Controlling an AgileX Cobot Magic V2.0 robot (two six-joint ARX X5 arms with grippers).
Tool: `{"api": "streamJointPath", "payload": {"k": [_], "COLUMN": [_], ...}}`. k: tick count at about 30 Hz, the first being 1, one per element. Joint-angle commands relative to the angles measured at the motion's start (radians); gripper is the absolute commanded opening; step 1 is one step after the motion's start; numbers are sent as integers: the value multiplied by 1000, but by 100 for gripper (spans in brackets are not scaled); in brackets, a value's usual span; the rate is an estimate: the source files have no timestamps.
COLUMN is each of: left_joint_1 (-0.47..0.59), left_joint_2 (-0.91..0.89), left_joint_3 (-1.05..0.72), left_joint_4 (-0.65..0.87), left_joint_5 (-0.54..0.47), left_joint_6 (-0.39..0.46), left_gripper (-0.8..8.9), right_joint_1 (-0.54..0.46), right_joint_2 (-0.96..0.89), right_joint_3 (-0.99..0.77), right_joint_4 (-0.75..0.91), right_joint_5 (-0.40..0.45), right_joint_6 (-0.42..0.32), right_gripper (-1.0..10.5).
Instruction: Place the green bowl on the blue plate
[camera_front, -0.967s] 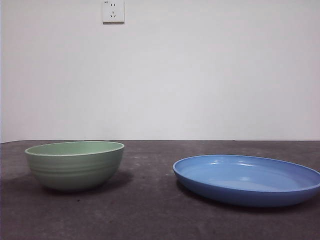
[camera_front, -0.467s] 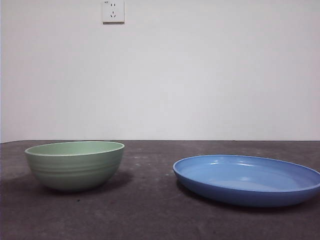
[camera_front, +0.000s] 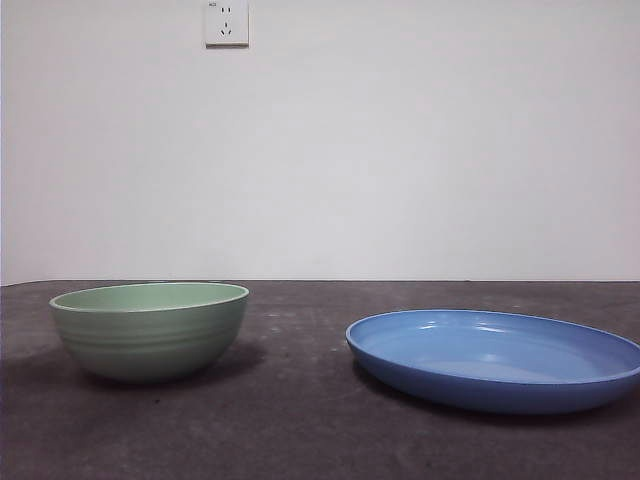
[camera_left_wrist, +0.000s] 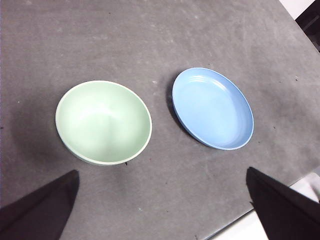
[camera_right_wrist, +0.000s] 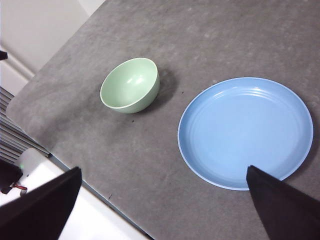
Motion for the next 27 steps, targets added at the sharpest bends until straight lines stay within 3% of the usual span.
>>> {"api": "streamJointPath", "payload": {"k": [1, 12, 17, 27], "left_joint_1": [-6, -4, 9, 30], "left_joint_2": [8, 178, 338, 671], "left_joint_3": [19, 19, 19, 19], "left_joint_4": [7, 2, 26, 216], "left_joint_5": [2, -9, -101, -138], "left_joint_6": [8, 3, 4, 0], "left_gripper": [574, 560, 559, 559], "right_joint_1": [5, 5, 5, 5], "right_joint_2": [4, 4, 4, 4], "right_joint_3": [17, 17, 17, 17], "right_joint_4": [3, -1, -1, -2], "right_joint_5": [0, -10, -9, -9], "right_joint_6": [-2, -1, -1, -1], "right_gripper": [581, 581, 581, 581]}}
